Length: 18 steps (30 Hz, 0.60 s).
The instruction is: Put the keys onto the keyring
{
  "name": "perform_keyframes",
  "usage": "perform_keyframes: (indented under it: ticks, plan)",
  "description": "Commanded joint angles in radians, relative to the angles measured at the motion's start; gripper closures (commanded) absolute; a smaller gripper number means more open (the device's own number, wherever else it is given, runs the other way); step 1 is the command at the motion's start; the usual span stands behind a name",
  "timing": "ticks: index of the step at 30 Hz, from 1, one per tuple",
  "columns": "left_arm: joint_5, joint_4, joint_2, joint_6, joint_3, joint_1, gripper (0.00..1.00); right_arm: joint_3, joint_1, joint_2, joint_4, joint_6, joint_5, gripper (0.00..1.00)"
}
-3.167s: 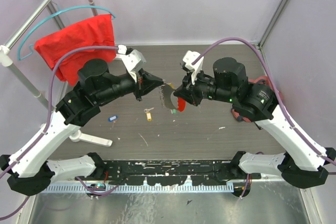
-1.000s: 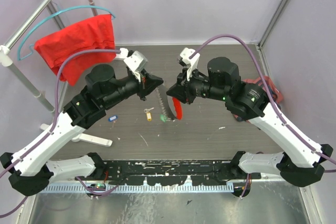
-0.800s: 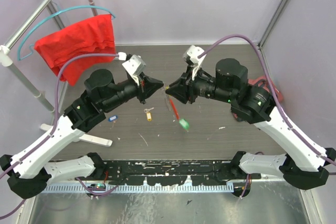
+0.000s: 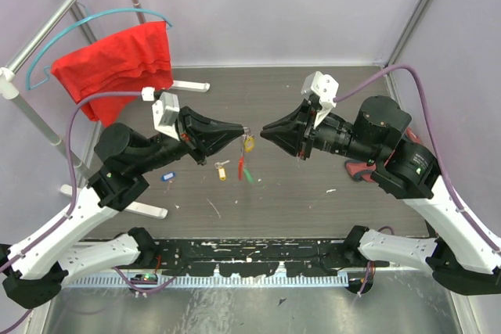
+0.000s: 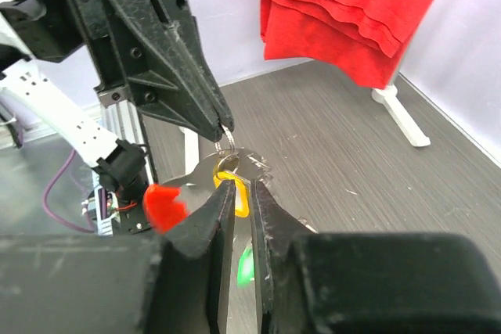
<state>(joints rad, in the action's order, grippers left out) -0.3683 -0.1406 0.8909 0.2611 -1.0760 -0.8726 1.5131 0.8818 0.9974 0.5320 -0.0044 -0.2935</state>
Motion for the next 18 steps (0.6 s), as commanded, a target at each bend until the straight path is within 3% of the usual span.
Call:
perform_keyframes:
  ticks: [1,8,18]
  plan:
    - [-0.053,-0.164,-0.017,0.074,0.014,0.001,1.0,0.045,0.003,-0.014,-0.041,-0.039,-0.119,0.79]
    - [-0.076,-0.187,-0.017,0.097,0.009,0.001,1.0,0.03,0.003,-0.011,-0.067,-0.032,-0.207,0.74]
    - [-0.111,-0.232,-0.009,0.13,0.011,0.0,1.0,0.011,0.003,-0.008,-0.138,-0.006,-0.197,0.89]
